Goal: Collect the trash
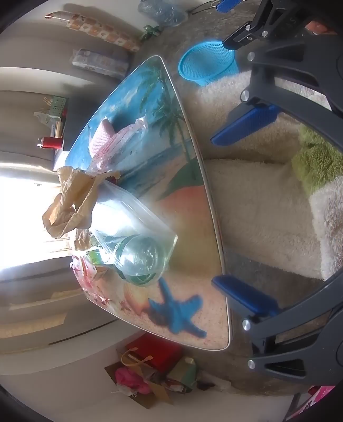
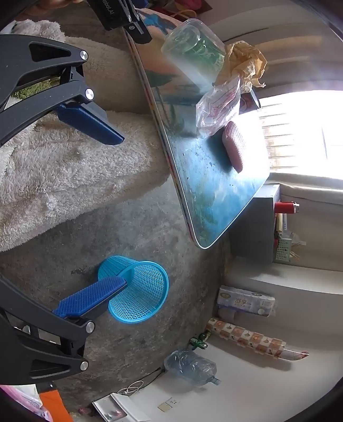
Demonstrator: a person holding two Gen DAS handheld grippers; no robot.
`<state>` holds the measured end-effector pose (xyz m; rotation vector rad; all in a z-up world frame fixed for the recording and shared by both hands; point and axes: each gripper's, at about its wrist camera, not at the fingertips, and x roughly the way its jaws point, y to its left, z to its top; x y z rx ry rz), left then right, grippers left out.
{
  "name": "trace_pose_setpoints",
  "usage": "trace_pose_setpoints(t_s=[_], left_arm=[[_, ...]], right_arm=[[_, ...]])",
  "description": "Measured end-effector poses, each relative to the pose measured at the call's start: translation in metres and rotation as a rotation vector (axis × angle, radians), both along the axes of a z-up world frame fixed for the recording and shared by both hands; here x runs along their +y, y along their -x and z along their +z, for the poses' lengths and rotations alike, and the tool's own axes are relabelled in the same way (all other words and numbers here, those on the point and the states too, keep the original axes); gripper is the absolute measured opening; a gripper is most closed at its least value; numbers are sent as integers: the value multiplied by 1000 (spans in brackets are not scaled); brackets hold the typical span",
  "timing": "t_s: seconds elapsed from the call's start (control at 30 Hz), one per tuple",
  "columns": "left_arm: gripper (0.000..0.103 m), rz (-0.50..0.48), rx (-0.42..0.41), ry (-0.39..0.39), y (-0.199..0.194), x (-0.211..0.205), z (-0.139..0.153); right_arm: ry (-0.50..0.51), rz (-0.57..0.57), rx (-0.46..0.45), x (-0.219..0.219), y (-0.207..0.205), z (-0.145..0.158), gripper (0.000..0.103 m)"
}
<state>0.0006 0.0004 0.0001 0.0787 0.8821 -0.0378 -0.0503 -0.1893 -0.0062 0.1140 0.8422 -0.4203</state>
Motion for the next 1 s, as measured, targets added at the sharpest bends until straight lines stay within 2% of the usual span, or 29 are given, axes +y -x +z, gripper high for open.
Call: trace_pose_setpoints(t_s=[1.0], left_arm=[[94, 3, -4, -4, -3, 0, 4]], right_arm=[[-3, -1, -4, -1, 0, 2, 97]])
